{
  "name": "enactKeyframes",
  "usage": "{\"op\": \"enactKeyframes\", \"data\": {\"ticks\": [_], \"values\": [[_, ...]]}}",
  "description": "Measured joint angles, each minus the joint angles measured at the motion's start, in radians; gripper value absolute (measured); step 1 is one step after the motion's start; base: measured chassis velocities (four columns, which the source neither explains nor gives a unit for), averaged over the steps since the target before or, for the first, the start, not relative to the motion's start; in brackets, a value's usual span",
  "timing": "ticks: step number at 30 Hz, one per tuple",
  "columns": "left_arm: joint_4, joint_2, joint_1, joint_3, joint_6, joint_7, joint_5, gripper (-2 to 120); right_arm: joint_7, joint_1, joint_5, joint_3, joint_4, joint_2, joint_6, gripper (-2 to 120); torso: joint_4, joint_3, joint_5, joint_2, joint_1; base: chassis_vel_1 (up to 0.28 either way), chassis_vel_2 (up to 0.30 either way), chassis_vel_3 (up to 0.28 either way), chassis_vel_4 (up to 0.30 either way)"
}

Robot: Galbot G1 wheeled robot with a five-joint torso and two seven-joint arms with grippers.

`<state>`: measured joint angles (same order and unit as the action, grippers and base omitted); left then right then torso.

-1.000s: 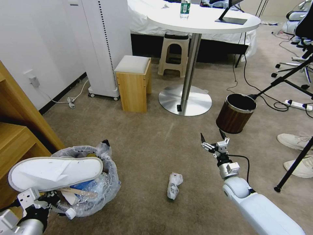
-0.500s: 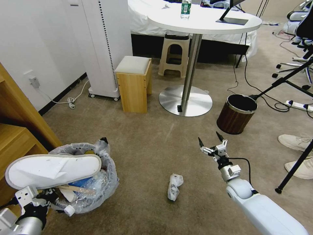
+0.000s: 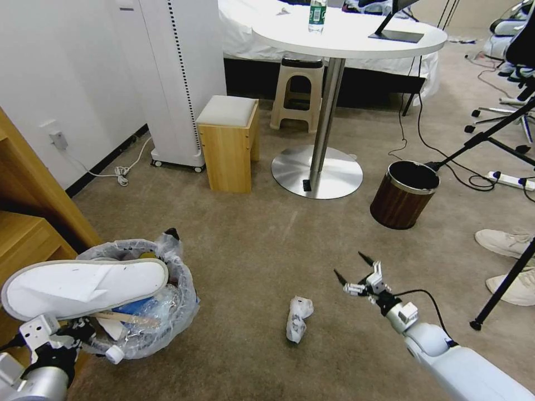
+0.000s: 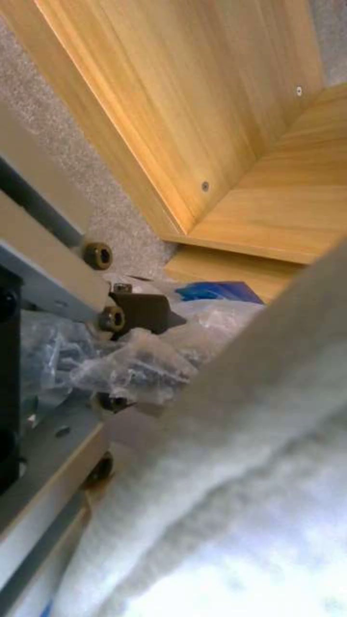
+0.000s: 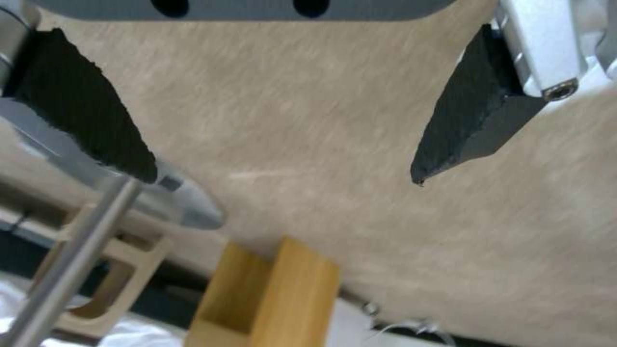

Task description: Pick up the trash bin and place the garbage on the floor into it.

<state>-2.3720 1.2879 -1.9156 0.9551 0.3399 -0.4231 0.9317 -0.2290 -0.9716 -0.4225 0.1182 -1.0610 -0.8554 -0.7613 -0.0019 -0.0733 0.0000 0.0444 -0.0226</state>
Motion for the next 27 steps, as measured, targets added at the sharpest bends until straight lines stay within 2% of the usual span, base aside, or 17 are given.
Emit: {"op": "enactKeyframes", "data": {"ticks": [4, 18, 27], "values": [[0.000, 0.005, -0.001, -0.003, -0.001, 0.001, -0.004, 0, -0.036, -0.030, 0.024, -0.004, 0.044, -0.002, -0.041, 100, -0.0001, 0.000, 0.0001, 0.000, 0.000, 0.000, 0.000, 0.000, 0.000], [0.006, 0.027, -0.006, -0.024, -0.003, 0.009, -0.032, 0, -0.065, -0.144, 0.054, -0.052, 0.088, -0.026, -0.052, 98, -0.0002, 0.000, 0.0000, 0.000, 0.000, 0.000, 0.000, 0.000, 0.000], [0.001, 0.024, -0.013, -0.026, -0.004, 0.009, -0.032, 0, -0.078, -0.118, 0.044, -0.002, 0.093, -0.037, -0.052, 97, 0.0001, 0.000, -0.0002, 0.000, 0.000, 0.000, 0.000, 0.000, 0.000]]}}
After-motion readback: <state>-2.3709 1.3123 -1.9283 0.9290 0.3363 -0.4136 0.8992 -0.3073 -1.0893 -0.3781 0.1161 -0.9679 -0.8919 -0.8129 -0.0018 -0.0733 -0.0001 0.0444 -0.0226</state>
